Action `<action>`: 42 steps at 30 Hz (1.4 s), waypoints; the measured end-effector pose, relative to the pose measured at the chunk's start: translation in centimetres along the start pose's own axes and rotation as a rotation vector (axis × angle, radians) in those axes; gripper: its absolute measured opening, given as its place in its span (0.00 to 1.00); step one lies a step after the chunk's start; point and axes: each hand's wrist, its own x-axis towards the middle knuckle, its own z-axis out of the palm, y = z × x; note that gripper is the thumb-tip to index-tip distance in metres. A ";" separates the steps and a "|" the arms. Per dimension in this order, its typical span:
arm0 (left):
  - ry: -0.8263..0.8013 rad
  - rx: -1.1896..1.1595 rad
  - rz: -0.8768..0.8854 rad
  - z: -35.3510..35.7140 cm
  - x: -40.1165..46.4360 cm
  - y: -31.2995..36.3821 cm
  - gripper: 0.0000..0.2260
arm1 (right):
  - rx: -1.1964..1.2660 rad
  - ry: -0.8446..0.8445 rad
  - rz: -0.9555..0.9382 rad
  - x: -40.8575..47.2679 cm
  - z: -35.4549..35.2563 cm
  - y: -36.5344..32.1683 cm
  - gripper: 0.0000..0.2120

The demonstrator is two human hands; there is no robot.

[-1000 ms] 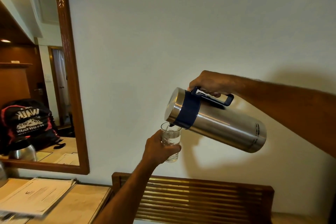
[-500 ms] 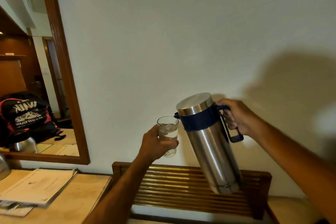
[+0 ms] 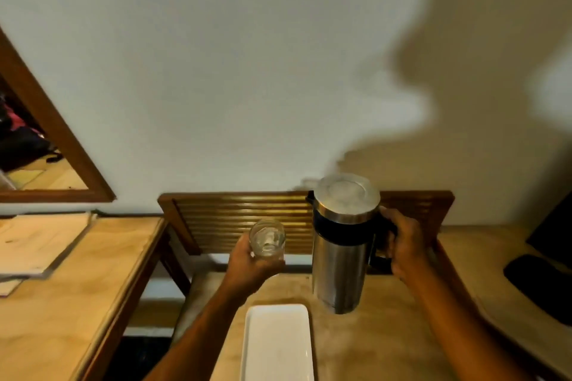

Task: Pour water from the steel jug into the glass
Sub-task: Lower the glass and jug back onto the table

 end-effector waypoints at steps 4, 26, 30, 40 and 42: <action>0.012 0.018 -0.119 3.0 -0.4 -9.5 0.32 | 0.034 0.051 0.025 0.4 -3.1 8.9 0.17; 0.075 0.129 -0.406 12.8 -7.1 -35.6 0.30 | 0.069 0.162 0.056 -0.2 -8.3 31.4 0.10; 0.083 0.118 -0.406 13.2 -7.3 -36.4 0.30 | 0.067 0.142 0.052 -0.2 -8.1 32.5 0.13; 0.100 0.156 -0.351 13.7 -6.9 -37.9 0.31 | 0.075 0.129 0.016 -0.9 -8.3 33.4 0.18; 0.114 0.170 -0.340 13.9 -7.1 -38.0 0.31 | 0.078 0.127 0.019 -1.2 -8.5 33.4 0.18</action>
